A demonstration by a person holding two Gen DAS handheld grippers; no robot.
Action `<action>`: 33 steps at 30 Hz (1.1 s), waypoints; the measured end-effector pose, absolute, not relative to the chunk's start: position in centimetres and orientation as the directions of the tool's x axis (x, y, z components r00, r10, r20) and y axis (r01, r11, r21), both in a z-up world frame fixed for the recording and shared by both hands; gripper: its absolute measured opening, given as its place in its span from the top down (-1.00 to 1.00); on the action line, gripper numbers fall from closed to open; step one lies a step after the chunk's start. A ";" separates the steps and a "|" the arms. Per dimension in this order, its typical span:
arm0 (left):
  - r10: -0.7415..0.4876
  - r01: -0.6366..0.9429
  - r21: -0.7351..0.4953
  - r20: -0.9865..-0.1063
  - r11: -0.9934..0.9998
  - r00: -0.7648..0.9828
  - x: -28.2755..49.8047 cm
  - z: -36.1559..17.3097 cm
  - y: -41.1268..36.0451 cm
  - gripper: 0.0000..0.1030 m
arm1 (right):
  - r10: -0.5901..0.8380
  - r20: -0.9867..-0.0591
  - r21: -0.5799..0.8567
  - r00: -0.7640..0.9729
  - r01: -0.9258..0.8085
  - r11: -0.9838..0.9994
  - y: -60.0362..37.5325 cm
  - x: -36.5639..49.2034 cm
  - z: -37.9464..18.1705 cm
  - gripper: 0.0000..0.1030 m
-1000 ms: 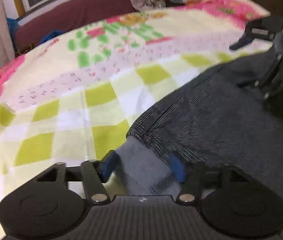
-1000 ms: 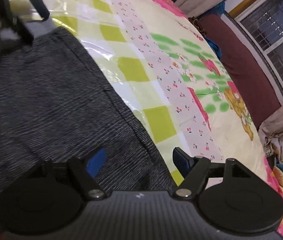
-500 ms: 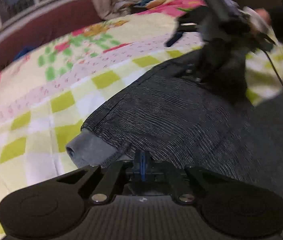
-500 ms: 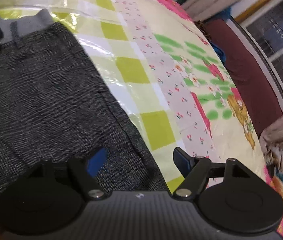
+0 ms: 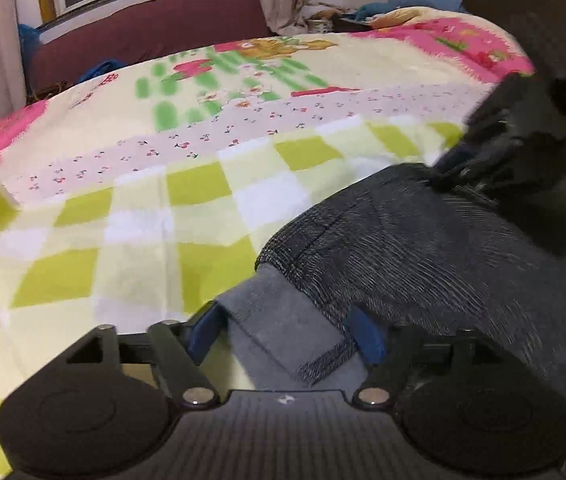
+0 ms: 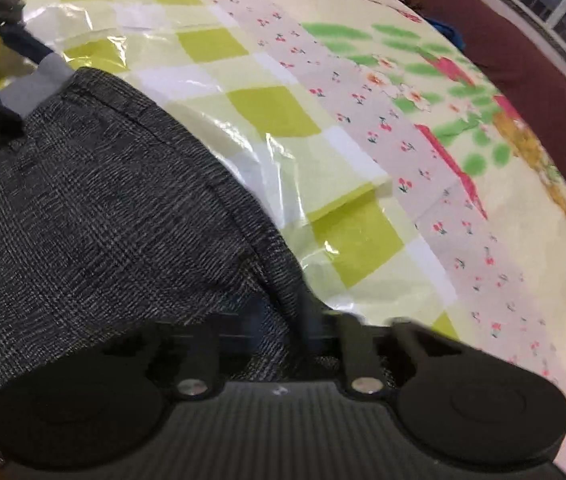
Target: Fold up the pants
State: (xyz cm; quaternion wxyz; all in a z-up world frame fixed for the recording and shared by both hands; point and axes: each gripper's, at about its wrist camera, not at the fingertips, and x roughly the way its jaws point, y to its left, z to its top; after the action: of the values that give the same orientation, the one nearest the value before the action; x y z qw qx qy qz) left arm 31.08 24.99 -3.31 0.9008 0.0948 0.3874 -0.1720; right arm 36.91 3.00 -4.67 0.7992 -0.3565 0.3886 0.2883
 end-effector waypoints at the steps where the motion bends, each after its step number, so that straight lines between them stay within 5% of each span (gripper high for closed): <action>1: -0.227 0.366 0.030 -0.736 0.930 0.637 31.6 -3.5 24.9 -0.51 | 0.189 -0.823 -0.340 0.536 -0.731 0.592 2.8 36.5 -4.3 0.86; 3: -0.218 0.353 0.028 -0.739 0.935 0.637 31.9 -3.5 24.6 -0.37 | 0.210 -0.810 -0.327 0.548 -0.719 0.613 2.0 35.2 -3.0 0.88; 7: -0.243 0.388 0.035 -0.728 0.921 0.641 30.4 -2.6 24.0 0.28 | 0.261 -0.770 -0.301 0.583 -0.692 0.656 -0.1 32.0 0.9 0.89; 14: -0.346 0.430 -0.025 -0.635 0.903 0.691 21.7 1.7 24.8 0.45 | 0.366 -0.735 -0.224 0.571 -0.713 0.664 -2.6 19.1 7.2 0.90; 16: -0.360 0.416 -0.062 -0.627 0.907 0.691 19.0 2.2 25.6 0.65 | 0.391 -0.760 -0.174 0.519 -0.743 0.646 -2.8 14.1 7.3 0.90; 27: -0.273 0.297 -0.100 -0.728 0.950 0.629 7.9 -0.7 28.4 0.65 | 0.354 -0.904 -0.009 0.241 -0.837 0.547 -0.3 3.9 -0.6 0.83; 33: -0.240 0.237 -0.112 -0.739 0.965 0.630 4.9 -1.3 29.7 0.58 | 0.368 -0.885 -0.041 0.287 -0.833 0.551 0.1 2.7 1.7 0.69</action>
State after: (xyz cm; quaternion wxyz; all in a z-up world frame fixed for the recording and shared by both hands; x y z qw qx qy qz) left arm 4.91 29.68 -1.30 0.9027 -0.0020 0.4095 -0.1321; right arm 2.65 0.10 1.72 0.7587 -0.2601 0.4472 0.3958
